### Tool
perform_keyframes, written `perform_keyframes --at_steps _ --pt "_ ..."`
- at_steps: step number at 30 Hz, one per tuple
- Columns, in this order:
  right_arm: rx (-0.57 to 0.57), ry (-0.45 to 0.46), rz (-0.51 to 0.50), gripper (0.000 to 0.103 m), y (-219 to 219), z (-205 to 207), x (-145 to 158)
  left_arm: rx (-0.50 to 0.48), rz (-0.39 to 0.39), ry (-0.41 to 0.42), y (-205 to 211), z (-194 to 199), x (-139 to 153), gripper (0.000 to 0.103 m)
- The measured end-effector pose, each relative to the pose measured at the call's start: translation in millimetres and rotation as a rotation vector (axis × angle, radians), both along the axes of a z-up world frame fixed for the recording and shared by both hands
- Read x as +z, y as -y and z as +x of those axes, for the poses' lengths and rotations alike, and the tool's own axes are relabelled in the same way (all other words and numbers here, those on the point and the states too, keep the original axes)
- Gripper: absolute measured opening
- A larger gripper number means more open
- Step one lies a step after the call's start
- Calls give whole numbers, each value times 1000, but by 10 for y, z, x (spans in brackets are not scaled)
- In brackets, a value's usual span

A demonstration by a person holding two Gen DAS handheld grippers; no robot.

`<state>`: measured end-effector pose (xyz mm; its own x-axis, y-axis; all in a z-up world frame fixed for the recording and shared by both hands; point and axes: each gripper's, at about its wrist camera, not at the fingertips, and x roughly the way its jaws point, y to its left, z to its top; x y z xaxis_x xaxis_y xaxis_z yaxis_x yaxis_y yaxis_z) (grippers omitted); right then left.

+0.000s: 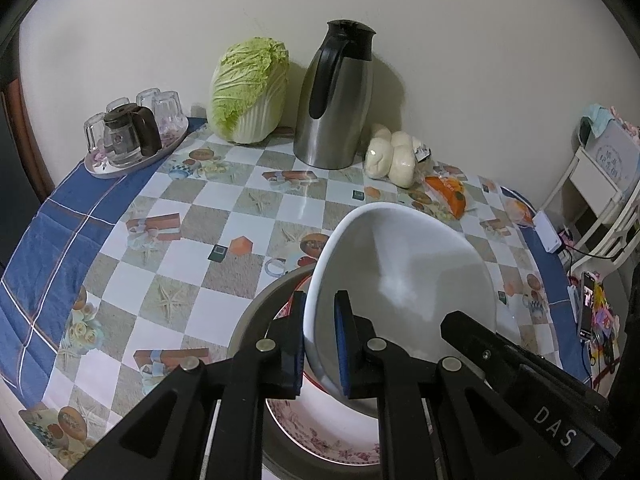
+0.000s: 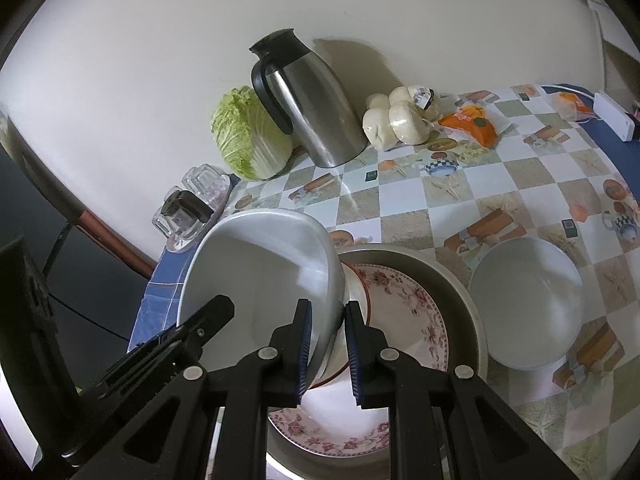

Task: Organize plates and bowls
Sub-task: 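Carry the white square bowl with both grippers over the steel tray, then lower the white square bowl with both grippers into the red-rimmed bowl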

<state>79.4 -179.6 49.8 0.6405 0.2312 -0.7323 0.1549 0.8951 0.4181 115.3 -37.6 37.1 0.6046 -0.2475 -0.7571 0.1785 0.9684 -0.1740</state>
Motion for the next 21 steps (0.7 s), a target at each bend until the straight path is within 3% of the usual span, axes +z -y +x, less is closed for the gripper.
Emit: perform_keyframes --at_steps 11,21 --pt "1 -12 2 21 1 21 -70 31 41 -46 -15 55 -109 13" --pt "3 -28 25 21 25 41 -98 36 23 -68 -38 86 -161 16"
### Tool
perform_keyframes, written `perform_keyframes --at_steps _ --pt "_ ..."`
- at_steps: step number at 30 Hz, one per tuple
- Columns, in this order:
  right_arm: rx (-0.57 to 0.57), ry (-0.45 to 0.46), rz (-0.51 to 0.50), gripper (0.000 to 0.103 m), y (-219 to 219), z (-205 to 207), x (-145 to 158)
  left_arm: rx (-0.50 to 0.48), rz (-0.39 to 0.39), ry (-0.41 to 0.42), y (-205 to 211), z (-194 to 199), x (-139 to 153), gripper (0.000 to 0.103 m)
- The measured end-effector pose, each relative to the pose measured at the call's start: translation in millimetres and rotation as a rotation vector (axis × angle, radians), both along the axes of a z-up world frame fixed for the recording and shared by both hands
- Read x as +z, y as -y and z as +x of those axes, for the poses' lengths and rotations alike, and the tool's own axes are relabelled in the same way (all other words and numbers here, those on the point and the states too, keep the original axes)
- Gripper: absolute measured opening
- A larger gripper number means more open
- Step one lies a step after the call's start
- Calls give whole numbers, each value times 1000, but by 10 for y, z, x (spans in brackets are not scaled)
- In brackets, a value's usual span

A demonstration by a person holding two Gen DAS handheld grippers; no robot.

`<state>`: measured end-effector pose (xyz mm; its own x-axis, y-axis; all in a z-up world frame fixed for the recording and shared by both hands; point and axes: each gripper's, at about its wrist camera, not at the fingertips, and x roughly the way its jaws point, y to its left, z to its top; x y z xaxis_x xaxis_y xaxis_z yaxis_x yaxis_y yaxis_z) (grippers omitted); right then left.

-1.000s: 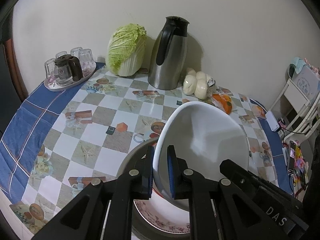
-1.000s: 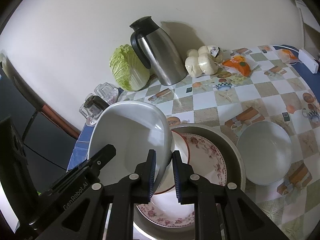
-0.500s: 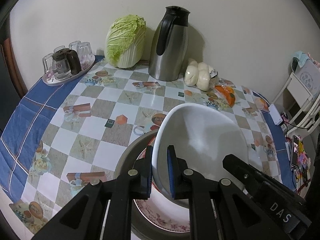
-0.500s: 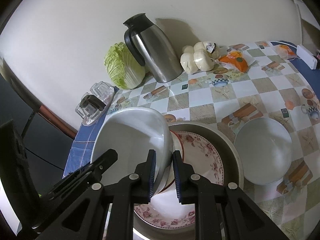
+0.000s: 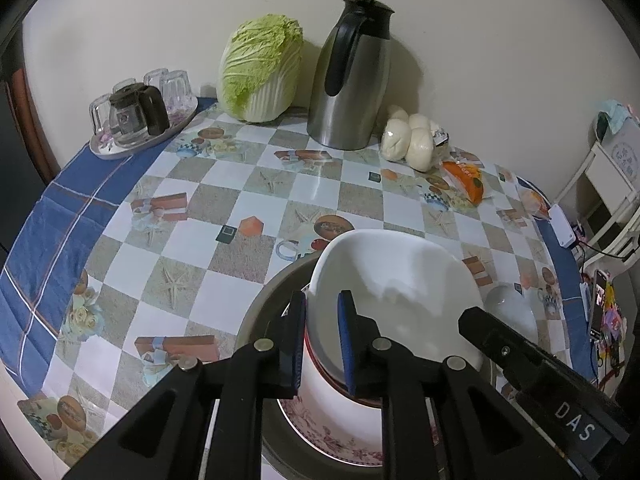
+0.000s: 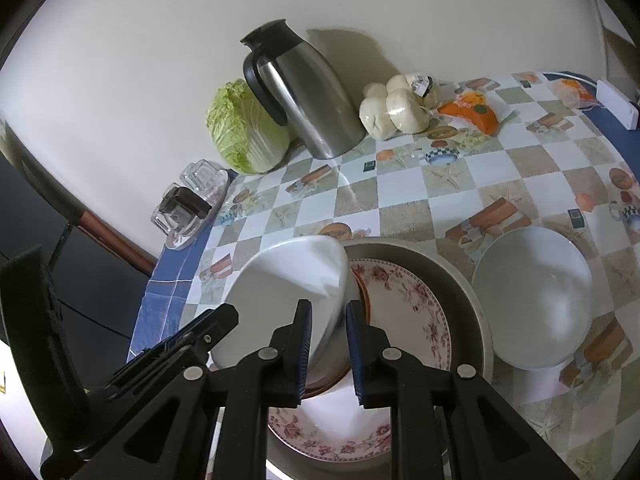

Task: Organize plates and bowls
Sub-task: 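Lower the white square bowl with both grippers into the red-rimmed bowl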

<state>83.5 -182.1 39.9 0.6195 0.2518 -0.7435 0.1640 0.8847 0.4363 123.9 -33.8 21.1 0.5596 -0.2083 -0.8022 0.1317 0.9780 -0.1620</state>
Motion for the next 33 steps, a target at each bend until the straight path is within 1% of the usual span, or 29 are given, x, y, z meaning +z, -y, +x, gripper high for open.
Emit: perform_keyframes --at_steps 3,6,8,12,19,21,22,23,24,26,27,28,29,30,32,33 --pt "-6 -19 2 20 12 16 -48 17 1 -16 -40 27 -39 16" --pt "-11 -30 -1 20 24 19 -82 22 -13 -26 -71 45 -62 20" --pt "-12 -34 -2 20 24 23 -94 23 -8 -32 -69 56 -78 25" --pt "-9 -51 3 20 26 32 -147 20 -9 -49 -54 73 -121 28" --pt "-4 -56 -28 20 -16 34 -133 22 -11 -53 -54 74 -119 30" --pt "-3 -59 -42 21 -30 30 -115 24 -6 -54 -61 68 -107 31" --pt "-5 -62 -52 22 -38 26 -102 26 -3 -51 -68 63 -98 35" --pt "-7 -62 -60 29 -44 22 -88 28 -3 -46 -78 55 -83 38" --pt "-6 -58 -66 38 -46 20 -72 32 -6 -40 -95 48 -62 40" --pt "-4 -48 -79 49 -60 6 -32 38 -12 -29 -121 36 -26 45" --pt "-3 -42 -86 52 -66 1 -13 44 -14 -22 -140 27 -3 47" --pt "-1 -36 -93 55 -75 -5 9 51 -15 -15 -158 19 18 51" --pt "2 -29 -98 60 -84 -8 28 59 -16 -9 -178 16 38 56" --pt "2 -26 -101 64 -89 -11 38 70 -17 -3 -206 11 59 58" --pt "5 -20 -116 68 -110 -14 57 93 -17 6 -264 3 89 65" --pt "6 -19 -124 71 -115 -16 62 107 -14 10 -293 1 102 66"
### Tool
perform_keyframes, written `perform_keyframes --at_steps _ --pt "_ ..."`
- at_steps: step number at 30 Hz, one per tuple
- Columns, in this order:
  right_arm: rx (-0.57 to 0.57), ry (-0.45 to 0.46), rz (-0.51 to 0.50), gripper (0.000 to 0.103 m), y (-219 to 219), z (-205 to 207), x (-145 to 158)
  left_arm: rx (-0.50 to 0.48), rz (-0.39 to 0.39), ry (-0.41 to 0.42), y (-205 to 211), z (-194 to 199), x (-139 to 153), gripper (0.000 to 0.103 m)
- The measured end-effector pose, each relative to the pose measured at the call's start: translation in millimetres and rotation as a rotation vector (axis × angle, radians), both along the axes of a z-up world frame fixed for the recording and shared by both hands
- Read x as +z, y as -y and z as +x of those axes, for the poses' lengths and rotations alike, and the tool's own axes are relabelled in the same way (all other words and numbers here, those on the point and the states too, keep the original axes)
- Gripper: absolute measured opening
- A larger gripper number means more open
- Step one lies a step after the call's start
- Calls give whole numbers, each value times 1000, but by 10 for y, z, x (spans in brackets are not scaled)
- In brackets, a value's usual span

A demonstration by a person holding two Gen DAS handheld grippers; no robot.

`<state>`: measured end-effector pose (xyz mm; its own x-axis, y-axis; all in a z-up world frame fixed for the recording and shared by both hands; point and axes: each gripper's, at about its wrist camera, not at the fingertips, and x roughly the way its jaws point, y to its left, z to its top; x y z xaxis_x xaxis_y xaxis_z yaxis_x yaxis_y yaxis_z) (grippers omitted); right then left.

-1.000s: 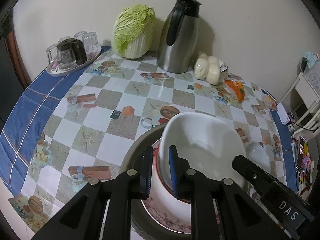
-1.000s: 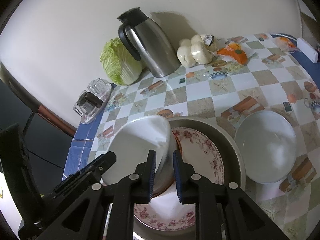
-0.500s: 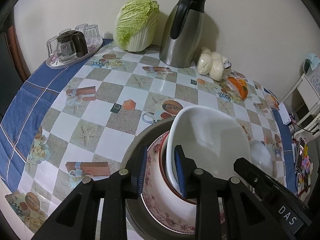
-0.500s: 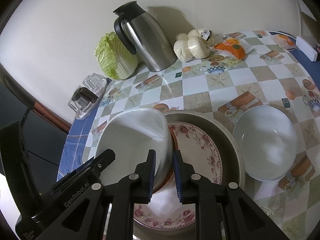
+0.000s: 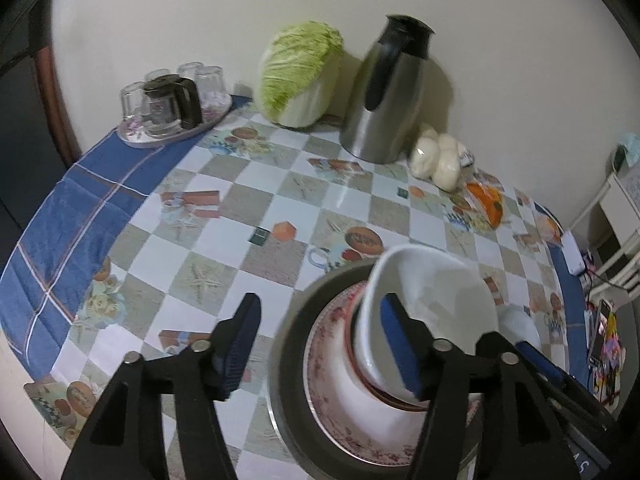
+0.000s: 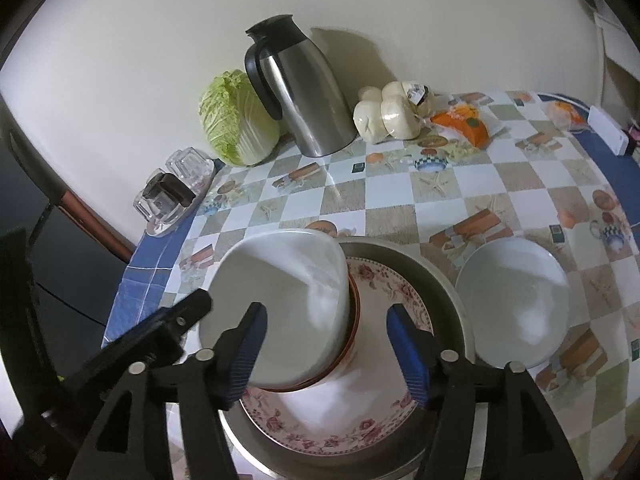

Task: Organize plates and bowls
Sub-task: 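Lower the white square bowl with both grippers into the red-rimmed bowl, then open both grippers and release the white square bowl, then move both grippers to the rim of the white round bowl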

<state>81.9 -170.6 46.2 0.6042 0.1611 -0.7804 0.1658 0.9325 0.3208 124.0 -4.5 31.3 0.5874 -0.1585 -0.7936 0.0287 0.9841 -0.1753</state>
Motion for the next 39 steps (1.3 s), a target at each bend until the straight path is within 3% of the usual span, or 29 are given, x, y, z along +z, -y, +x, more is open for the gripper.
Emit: perform_keyframes --at_steps 4,7,14,16,18,28,39 --pt "3 10 -23 81 -11 -2 2 56 17 6 -119 9 16 68" --pt "4 21 -46 87 -16 -8 9 90 25 9 -191 13 5 79" --pt "10 35 -67 99 -13 -21 26 145 49 7 -297 22 -31 81" --pt "9 35 -72 103 -5 -25 33 155 56 -2 -305 26 -56 87" --pt "8 36 -77 103 8 -36 40 163 54 -8 -316 32 -77 92" --pt "-18 31 -93 103 146 -99 89 206 49 -8 -362 -19 -42 92" --pt "-48 50 -72 103 416 -228 211 190 70 37 -148 -147 145 92"
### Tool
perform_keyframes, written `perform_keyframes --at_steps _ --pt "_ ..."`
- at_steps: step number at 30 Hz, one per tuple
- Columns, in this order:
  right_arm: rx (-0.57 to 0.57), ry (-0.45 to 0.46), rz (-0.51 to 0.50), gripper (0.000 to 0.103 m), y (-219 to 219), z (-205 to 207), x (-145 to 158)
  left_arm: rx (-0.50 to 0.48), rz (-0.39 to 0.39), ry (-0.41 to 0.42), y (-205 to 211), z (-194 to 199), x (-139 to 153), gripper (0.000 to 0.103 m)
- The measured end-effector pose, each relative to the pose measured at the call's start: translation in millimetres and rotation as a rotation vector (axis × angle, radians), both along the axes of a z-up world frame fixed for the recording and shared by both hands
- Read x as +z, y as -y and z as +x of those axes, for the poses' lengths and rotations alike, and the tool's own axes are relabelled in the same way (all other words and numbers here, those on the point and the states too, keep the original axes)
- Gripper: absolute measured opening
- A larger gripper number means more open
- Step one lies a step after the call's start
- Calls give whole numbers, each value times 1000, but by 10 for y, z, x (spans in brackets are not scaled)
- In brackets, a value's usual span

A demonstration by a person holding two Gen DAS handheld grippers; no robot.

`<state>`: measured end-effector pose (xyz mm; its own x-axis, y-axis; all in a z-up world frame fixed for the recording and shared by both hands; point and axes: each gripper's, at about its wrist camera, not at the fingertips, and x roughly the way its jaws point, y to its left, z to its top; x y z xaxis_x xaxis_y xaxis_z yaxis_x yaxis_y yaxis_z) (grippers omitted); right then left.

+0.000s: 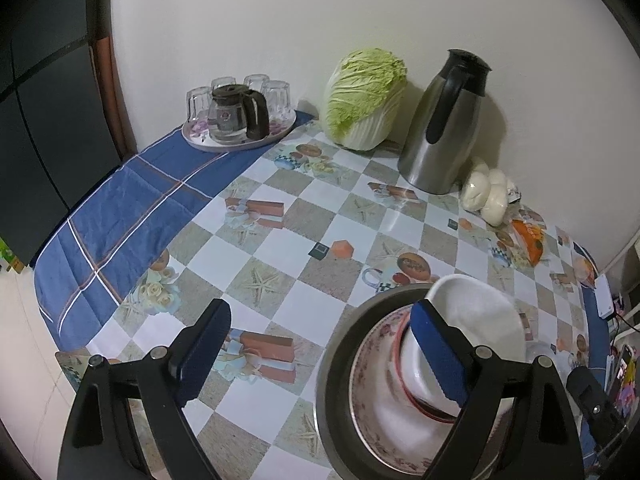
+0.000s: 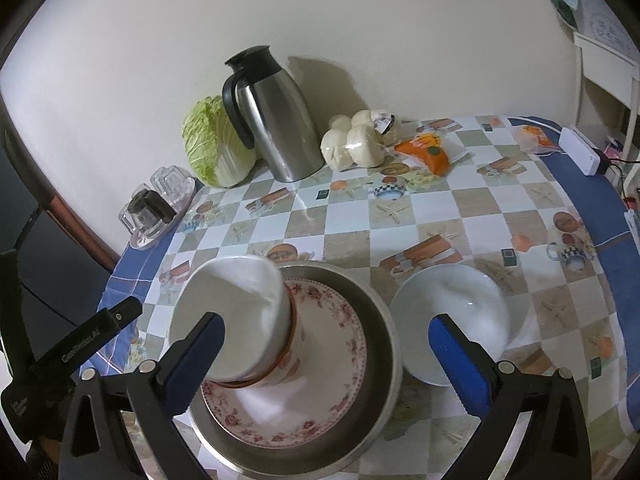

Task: Organize plates and bowls
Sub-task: 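Move both grippers to the rim of the white round bowl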

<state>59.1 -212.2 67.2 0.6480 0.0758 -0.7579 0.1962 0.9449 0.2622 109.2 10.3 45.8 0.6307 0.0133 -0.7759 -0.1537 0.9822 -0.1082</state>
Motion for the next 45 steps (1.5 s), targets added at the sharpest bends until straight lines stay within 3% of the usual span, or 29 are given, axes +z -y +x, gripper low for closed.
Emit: perform_keyframes --at_steps 11,24,35,42,45 --pt "-77 11 -4 103 494 -196 118 -93 13 25 456 -147 160 92" --pt "-236 17 -28 103 1240 -514 161 -313 21 59 1374 -419 239 92" --pt "-336 3 -3 103 1704 -697 36 -496 9 35 2107 -564 57 92" --pt "-387 -37 23 103 1941 -754 -135 -532 18 -4 2330 -490 -108 91" --pt "-392 -60 42 103 2000 -734 -232 -528 -18 -38 2341 -412 -186 89"
